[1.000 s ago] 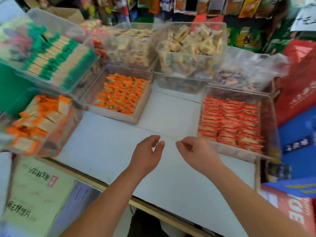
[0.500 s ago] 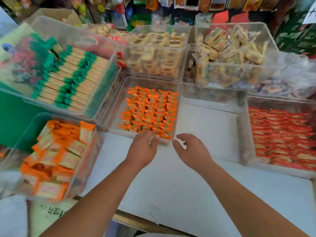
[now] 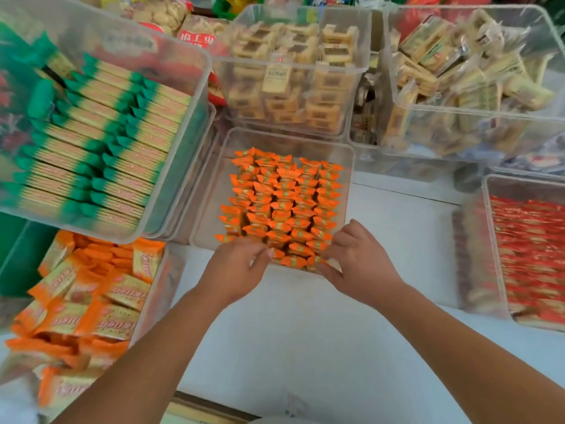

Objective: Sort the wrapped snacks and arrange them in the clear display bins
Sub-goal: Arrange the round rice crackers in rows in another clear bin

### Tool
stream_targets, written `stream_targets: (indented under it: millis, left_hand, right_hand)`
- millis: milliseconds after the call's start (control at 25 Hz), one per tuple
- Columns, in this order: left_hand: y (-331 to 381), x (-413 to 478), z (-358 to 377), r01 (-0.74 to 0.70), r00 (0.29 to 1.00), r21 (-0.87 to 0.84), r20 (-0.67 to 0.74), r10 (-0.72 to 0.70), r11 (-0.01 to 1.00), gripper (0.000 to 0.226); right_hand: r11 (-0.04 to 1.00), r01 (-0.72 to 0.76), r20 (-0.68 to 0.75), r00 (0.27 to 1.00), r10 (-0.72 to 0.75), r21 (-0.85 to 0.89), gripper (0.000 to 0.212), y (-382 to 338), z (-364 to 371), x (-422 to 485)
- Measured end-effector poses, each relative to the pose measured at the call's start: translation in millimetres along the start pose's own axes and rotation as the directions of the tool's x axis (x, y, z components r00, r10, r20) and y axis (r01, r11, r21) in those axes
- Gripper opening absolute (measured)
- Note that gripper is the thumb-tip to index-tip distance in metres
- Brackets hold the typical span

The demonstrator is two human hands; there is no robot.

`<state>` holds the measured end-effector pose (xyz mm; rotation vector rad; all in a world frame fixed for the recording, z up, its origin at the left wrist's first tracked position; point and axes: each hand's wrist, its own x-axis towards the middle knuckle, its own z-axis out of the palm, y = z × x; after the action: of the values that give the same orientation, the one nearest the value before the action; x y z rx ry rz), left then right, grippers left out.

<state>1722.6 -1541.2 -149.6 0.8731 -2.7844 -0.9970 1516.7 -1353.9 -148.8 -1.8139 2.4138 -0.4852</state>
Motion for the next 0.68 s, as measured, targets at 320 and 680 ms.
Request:
stream_targets:
  millis: [320,680]
  left_hand:
    - [-12.5,54.4,-8.9,0.297,0.943,0.257,0.074,-0.325,0.920,0.088]
    - [-19.3,80.9,-12.4,0.254,0.964,0.182,-0.132,-0.232,0.950,0.068]
  right_hand:
    - [0.976,-0.098,0.451,0.874,0.178,-0.194,0.086,-23.1,15.0,70.7]
    - [0.981,-0.161,0.406,0.893,0.192,-0.111,0.077,-4.1,10.5,94.9]
